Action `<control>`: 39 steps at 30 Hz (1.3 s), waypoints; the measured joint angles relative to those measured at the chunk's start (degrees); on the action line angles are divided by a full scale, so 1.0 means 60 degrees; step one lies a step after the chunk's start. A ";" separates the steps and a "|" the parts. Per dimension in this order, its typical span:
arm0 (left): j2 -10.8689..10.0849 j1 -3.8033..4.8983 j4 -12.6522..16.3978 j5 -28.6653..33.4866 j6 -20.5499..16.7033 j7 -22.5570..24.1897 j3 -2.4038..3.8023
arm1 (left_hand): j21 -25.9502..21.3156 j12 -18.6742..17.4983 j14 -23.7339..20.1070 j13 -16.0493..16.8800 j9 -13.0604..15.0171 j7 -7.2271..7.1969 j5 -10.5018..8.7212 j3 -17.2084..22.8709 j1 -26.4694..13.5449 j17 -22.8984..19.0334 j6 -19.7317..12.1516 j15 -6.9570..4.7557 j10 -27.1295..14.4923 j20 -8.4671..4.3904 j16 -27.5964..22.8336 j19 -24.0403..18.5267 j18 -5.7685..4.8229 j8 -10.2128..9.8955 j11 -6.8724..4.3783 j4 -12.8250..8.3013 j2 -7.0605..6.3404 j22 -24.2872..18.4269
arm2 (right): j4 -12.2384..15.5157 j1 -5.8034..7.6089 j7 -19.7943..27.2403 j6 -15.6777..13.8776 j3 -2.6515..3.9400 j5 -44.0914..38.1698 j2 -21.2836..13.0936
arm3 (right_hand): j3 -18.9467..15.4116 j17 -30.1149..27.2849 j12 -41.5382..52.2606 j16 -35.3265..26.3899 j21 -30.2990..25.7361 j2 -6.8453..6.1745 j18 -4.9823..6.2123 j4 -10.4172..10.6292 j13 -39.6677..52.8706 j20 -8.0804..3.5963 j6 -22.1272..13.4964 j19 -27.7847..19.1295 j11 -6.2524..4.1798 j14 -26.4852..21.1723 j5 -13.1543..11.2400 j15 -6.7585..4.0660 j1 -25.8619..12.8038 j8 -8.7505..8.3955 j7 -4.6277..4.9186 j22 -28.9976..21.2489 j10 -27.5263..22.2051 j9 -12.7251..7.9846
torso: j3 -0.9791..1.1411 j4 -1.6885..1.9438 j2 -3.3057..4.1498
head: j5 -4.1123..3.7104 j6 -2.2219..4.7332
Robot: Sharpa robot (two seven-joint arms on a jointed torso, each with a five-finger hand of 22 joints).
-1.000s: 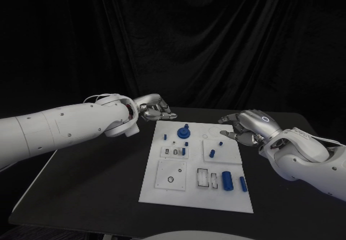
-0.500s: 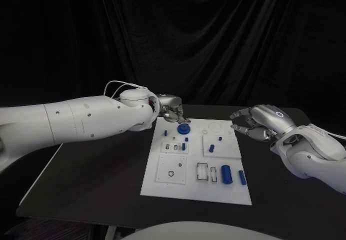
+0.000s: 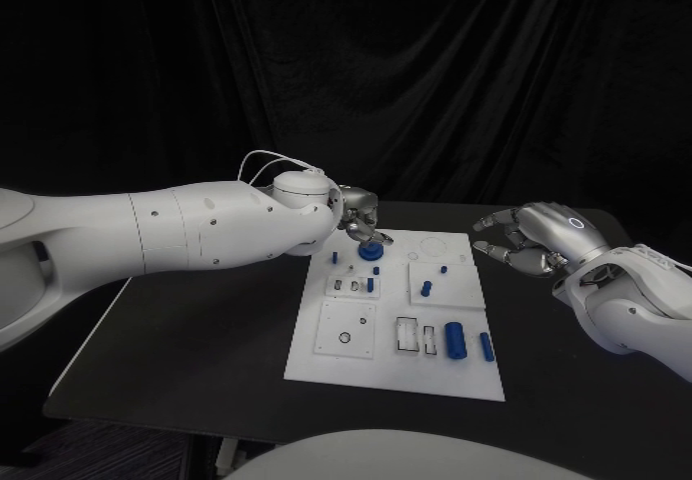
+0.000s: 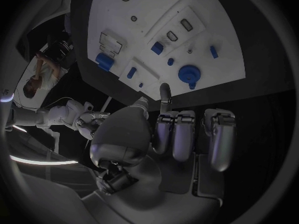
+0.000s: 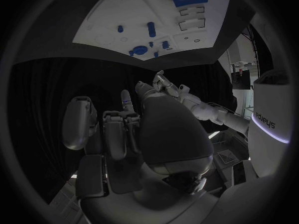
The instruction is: Assemble the parts on the task board
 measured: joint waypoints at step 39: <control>0.0007 -0.1129 -0.0154 -0.0079 -0.0788 -0.0268 0.0000 | -0.0198 -0.0001 0.0001 -0.0001 0.1593 -0.0137 0.0333 0.0122 0.0505 -0.0003 -0.0134 -0.0135 0.0006 -0.0132 0.0000 -0.0001 0.0003 0.0294 -0.0129 -0.0252 -0.0025 -0.0003 | -0.0163 -0.0267 -0.0079 0.0135 -0.0003 0.0111 0.0214 | 0.0056 -0.0001 -0.0038 -0.0036 -0.0110 0.0010 0.0000 -0.0004 0.0005 0.0035 0.0104 -0.0036 0.0034 0.0000 0.0376 0.0000 0.0092 0.0000 -0.0033 0.0004 0.0036 -0.0083 | 0.0180 -0.0115 0.0040 | 0.0198 -0.0319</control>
